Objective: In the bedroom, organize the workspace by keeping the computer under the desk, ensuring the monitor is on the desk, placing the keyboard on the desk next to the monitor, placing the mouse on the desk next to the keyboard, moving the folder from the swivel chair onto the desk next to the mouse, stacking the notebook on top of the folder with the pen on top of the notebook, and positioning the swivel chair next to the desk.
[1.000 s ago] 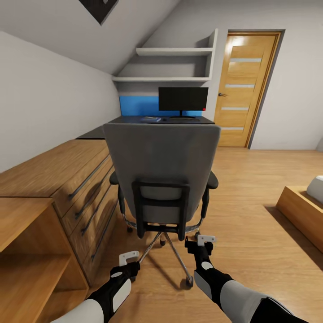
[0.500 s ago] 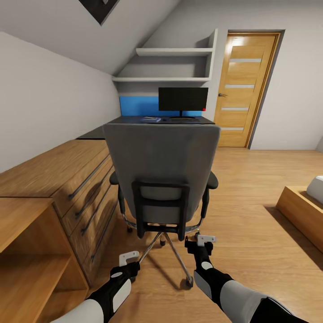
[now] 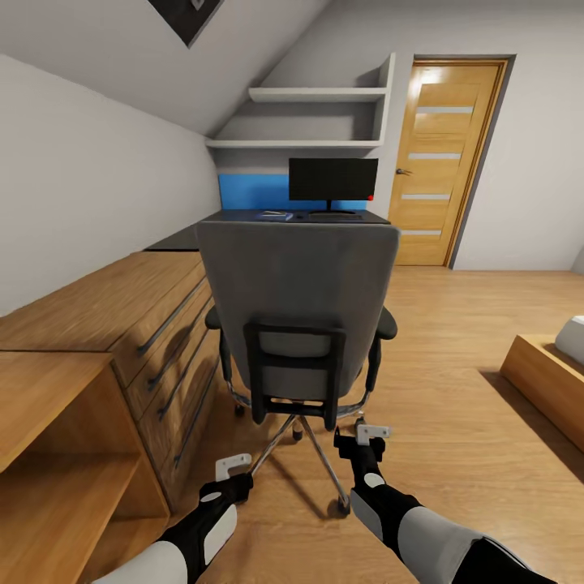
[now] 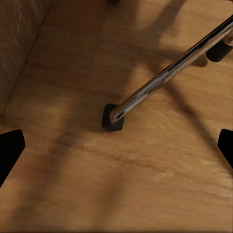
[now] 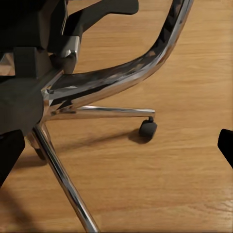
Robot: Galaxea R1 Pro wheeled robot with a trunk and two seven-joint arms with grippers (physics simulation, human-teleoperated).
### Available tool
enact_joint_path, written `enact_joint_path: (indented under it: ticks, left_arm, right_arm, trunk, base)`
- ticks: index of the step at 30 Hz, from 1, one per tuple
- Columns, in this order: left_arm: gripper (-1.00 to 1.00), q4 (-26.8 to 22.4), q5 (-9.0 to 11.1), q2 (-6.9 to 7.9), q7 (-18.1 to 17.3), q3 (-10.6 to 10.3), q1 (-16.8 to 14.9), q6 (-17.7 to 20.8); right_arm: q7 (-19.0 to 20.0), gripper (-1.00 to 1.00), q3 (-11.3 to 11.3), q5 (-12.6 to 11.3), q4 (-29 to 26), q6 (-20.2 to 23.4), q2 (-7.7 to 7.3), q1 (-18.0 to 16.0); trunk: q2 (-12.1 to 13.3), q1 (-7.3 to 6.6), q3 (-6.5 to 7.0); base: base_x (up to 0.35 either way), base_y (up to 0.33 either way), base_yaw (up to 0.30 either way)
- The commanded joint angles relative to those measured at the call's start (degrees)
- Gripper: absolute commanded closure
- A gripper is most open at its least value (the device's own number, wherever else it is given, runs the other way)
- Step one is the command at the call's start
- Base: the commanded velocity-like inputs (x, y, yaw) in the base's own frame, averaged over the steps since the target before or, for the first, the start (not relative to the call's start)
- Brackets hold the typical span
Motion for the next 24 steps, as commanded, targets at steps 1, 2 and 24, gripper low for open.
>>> enact_joint_path:
  ticks: [1,2,24]
  left_arm:
    - [-1.00,0.0,0.5,0.03,0.4,-0.5,0.0,-0.1]
    - [-1.00,0.0,0.5,0.03,0.4,-0.5,0.0,-0.1]
    - [-1.00,-17.3,0.7,-0.49,0.9,-7.4,0.0,8.7]
  right_arm:
    - [-0.2,-1.00,0.6,-0.3,0.0,-0.1,0.01,0.0]
    - [-0.1,-1.00,0.6,-0.3,0.0,-0.1,0.01,0.0]
    - [0.2,-1.00,0.7,8.8,0.1,-0.1,0.04,0.3]
  trunk:
    - [0.0,-0.02,-0.05]
    - [0.0,-0.02,-0.05]
    - [0.0,-0.02,-0.05]
  base:
    - [-0.035,0.046,0.000]
    - [-0.018,0.024,0.000]
    - [-0.002,0.003,0.000]
